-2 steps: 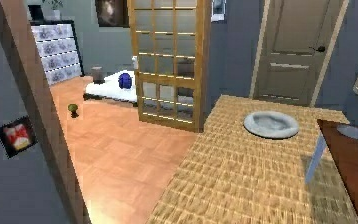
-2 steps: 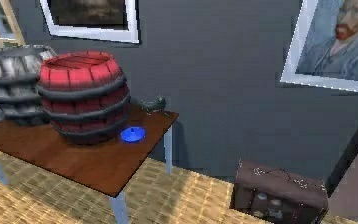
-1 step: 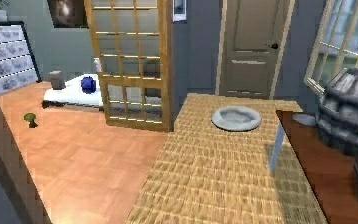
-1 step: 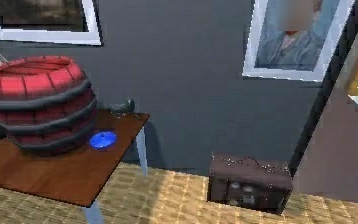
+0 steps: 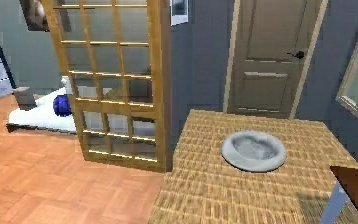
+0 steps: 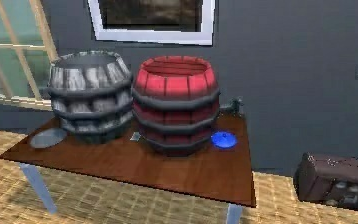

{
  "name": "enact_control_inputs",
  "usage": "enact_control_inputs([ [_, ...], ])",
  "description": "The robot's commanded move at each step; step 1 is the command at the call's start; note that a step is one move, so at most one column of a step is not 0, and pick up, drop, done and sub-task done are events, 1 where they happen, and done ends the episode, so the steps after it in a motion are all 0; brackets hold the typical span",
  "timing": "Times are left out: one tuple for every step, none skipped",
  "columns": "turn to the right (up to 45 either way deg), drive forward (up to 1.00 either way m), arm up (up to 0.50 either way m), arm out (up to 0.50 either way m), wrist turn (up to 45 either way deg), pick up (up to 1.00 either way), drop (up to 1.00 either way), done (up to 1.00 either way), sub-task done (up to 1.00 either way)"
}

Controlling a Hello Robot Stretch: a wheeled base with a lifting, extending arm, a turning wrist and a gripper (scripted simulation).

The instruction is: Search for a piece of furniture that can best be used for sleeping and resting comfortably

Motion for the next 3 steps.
enact_control_inputs([
  [-33.0,0.00,0.00,0.00,0.0,0.00,0.00,0.00,0.00],
  [0.0,0.10,0.00,0.00,0.0,0.00,0.00,0.00,0.00],
  [45.0,0.00,0.00,0.00,0.0,0.00,0.00,0.00,0.00],
])
